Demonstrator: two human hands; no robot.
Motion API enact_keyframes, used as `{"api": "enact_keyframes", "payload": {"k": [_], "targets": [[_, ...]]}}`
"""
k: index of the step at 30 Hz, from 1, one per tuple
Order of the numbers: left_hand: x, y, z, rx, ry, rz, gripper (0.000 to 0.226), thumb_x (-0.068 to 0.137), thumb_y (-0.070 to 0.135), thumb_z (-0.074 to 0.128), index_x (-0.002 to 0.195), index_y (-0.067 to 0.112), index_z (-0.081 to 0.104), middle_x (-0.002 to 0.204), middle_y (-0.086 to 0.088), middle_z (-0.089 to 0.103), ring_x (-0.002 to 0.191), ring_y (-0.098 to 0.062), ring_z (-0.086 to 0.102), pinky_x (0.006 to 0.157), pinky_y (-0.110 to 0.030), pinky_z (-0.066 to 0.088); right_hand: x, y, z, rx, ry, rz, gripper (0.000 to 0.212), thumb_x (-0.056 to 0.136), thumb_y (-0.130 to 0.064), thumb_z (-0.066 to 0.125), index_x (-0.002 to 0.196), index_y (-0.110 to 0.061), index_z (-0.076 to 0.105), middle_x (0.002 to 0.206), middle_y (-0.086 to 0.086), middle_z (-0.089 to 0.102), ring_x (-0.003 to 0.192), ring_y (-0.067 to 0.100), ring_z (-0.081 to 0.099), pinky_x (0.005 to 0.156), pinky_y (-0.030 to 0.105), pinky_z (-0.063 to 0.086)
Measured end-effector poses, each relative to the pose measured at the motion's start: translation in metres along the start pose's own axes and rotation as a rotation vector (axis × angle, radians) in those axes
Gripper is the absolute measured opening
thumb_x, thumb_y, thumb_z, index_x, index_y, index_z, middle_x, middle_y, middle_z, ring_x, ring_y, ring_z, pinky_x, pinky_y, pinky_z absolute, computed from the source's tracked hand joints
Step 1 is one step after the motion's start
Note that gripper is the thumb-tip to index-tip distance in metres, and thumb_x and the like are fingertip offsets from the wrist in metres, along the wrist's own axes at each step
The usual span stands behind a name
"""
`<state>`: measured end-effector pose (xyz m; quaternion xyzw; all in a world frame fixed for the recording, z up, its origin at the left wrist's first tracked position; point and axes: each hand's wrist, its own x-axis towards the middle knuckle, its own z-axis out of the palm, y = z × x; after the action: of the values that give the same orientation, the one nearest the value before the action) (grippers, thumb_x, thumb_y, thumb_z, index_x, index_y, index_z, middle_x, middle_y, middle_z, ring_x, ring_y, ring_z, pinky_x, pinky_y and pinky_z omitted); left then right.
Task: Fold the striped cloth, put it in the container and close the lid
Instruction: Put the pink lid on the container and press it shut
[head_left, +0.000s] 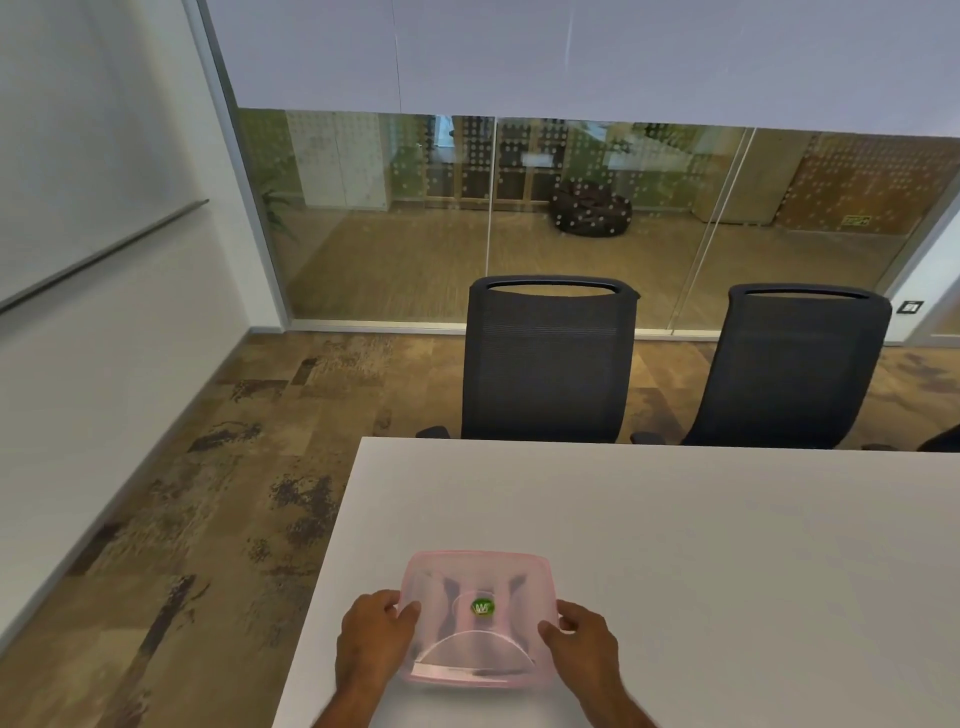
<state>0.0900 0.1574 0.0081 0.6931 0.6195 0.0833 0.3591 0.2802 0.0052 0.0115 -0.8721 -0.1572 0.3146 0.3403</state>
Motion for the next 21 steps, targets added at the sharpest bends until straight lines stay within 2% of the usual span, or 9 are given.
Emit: {"api": "enact_keyframes", "payload": {"k": [4,11,17,19,21], "targets": [[0.004,-0.003,0.002,-0.032,-0.005,-0.013,0.032,0.092,0.035,0.066,0.115,0.013,0.07,0.117,-0.005,0.073,0.091,-0.019,0.065,0.092,-0.038,0.055,0.005,0.0,0.003,0.005,-0.038,0.004,0.043,0.082,-0.022,0.072,0.124,-0.015,0.069,0.114,0.005,0.074,0.104,0.022,0.068,0.096,0.03,0.05],[0.015,-0.004,0.003,-0.038,-0.087,-0.026,0.044,0.091,0.035,0.067,0.13,0.016,0.061,0.125,-0.006,0.069,0.104,-0.025,0.068,0.093,-0.039,0.055,0.012,0.002,0.005,0.06,-0.032,0.035,0.039,0.08,-0.02,0.076,0.118,-0.01,0.071,0.105,0.008,0.074,0.096,0.023,0.066,0.092,0.029,0.049],[0.022,-0.008,0.006,-0.108,-0.136,-0.041,0.046,0.09,0.035,0.069,0.131,0.022,0.056,0.125,-0.007,0.068,0.101,-0.026,0.067,0.091,-0.04,0.056,0.02,0.003,0.005,0.088,-0.049,0.073,0.021,0.078,-0.021,0.075,0.093,-0.006,0.072,0.083,0.006,0.07,0.08,0.026,0.065,0.084,0.04,0.056],[0.024,-0.01,0.007,-0.141,-0.148,-0.058,0.042,0.088,0.034,0.071,0.127,0.024,0.056,0.122,-0.006,0.067,0.099,-0.025,0.066,0.087,-0.041,0.06,0.022,0.002,0.006,0.11,-0.057,0.093,0.016,0.078,-0.019,0.075,0.087,-0.007,0.069,0.082,0.007,0.066,0.08,0.027,0.063,0.081,0.04,0.056],[0.026,-0.011,0.008,-0.176,-0.157,-0.082,0.037,0.087,0.032,0.073,0.12,0.028,0.055,0.118,-0.003,0.065,0.096,-0.024,0.064,0.083,-0.041,0.062,0.023,0.002,0.007,0.128,-0.061,0.106,0.012,0.079,-0.017,0.074,0.073,-0.013,0.064,0.077,0.007,0.063,0.078,0.027,0.061,0.072,0.036,0.051]]}}
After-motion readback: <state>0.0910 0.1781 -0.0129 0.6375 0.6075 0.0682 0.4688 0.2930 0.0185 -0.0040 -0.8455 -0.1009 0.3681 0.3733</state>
